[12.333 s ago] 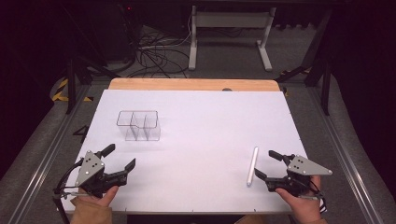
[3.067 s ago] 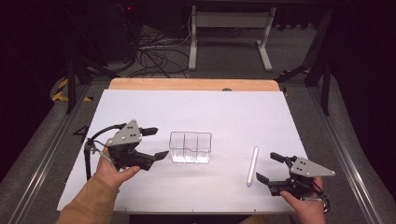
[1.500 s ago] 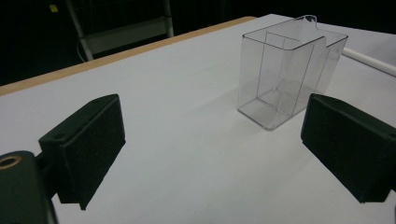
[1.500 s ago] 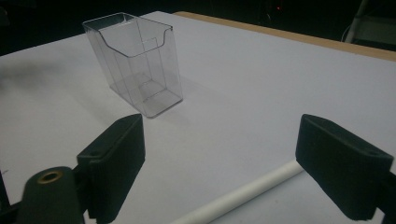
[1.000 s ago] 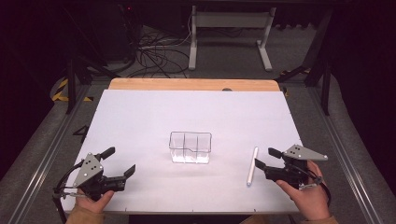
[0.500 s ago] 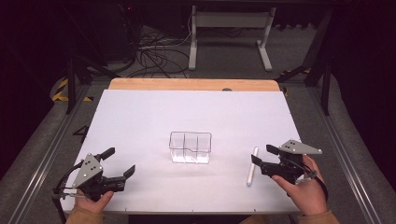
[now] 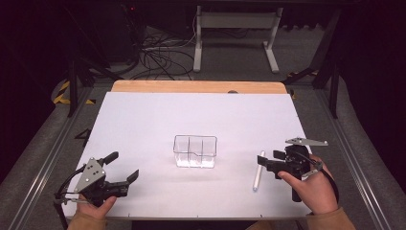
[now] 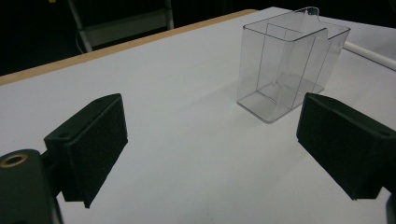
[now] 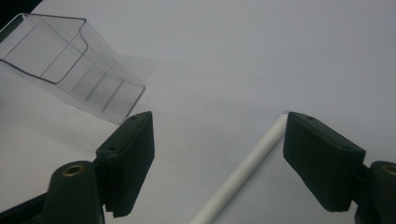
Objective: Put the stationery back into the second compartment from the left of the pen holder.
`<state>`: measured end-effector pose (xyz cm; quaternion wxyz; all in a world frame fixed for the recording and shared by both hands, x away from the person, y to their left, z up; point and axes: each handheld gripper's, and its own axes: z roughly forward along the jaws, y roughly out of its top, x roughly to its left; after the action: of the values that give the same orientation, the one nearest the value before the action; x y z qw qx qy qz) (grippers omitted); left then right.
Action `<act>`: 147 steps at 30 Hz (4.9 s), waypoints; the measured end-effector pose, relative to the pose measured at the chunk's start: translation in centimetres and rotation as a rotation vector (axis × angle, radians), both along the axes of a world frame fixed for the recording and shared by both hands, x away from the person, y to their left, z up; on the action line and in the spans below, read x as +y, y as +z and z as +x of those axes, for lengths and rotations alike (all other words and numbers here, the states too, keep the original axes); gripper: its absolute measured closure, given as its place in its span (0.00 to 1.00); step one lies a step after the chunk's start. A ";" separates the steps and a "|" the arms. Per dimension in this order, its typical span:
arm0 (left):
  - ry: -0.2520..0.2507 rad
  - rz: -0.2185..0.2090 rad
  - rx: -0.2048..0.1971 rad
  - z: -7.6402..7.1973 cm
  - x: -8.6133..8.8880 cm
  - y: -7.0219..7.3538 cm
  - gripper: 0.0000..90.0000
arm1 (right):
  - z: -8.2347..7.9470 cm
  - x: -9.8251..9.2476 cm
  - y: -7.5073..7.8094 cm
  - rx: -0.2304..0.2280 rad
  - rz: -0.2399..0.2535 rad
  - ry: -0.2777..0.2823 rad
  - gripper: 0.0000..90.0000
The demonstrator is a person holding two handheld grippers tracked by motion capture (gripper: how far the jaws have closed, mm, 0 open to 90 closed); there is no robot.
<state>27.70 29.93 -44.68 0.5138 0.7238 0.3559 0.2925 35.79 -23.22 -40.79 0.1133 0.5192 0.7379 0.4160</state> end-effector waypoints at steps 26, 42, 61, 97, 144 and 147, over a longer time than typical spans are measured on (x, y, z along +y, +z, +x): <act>0.002 0.001 0.004 0.0 0.0 -0.1 0.11 | 2.3 1.1 1.2 0.238 -0.050 -0.176 0.26; 0.001 0.005 0.007 0.0 0.0 -0.2 0.11 | 4.2 2.0 1.0 0.428 -0.095 -0.295 0.39; -0.005 0.020 0.017 -0.1 -0.1 -0.3 0.13 | 6.8 3.3 -0.8 0.600 -0.167 -0.404 0.62; -0.009 0.039 0.020 -0.1 -0.3 -0.4 0.13 | 7.5 5.6 -3.2 0.708 -0.287 -0.501 0.88; -0.009 0.046 0.020 -0.1 -0.4 -0.5 0.13 | 4.9 5.9 2.8 0.346 -0.187 -0.274 0.88; -0.006 0.044 0.019 -0.2 -0.3 -0.5 0.13 | 4.7 6.1 3.2 0.279 -0.189 -0.233 0.88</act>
<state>27.52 29.59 -45.15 0.4952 0.7388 0.3518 0.2920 40.53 -17.12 -37.56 0.1057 0.6408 0.7170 0.2532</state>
